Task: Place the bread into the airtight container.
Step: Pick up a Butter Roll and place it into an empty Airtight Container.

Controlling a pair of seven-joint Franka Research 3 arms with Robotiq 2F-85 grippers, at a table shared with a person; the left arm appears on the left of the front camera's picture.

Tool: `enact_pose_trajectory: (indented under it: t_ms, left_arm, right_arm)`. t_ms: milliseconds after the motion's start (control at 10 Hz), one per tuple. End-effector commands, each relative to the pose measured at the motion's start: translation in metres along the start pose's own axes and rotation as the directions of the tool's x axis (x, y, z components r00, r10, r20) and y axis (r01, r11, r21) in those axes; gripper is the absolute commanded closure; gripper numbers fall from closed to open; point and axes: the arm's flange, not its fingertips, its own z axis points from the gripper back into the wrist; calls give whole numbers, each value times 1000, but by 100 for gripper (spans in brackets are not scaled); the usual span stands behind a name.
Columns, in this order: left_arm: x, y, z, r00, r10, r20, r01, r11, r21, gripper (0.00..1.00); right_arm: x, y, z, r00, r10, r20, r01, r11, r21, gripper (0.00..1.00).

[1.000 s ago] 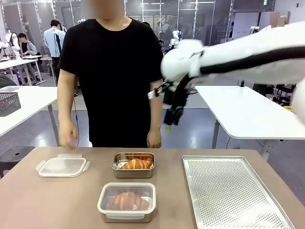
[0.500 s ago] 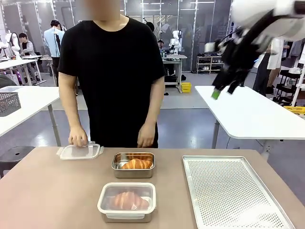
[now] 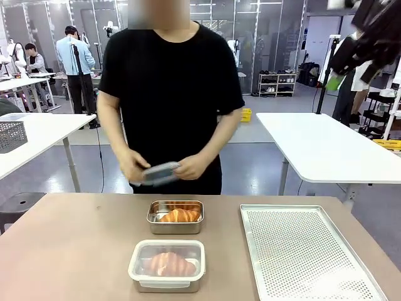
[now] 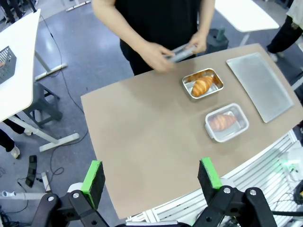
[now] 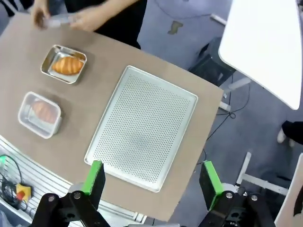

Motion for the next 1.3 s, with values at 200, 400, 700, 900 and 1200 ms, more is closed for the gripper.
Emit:
enact_pose_trajectory:
  t_ms: [200,400,700,900,1200]
  left_arm:
    - [2,-1,1,1000,-3,0,3,1000,2,0]
    - [2,-1,1,1000,-3,0,3,1000,2,0]
    - [2,-1,1,1000,-3,0,3,1000,2,0]
    - [2,-1,1,1000,-3,0,3,1000,2,0]
    - [2,-1,1,1000,-3,0,3,1000,2,0]
  right_arm:
    - [-29,13,18,995,-86,47,86,996,9,0]
    - [-42,9,18,995,-74,60,70,995,69,0]
    - [-59,-4,3,993,-46,107,34,993,113,0]
    - [-43,6,19,995,-68,72,62,995,77,0]
    - [-43,6,19,995,-68,72,62,995,77,0]
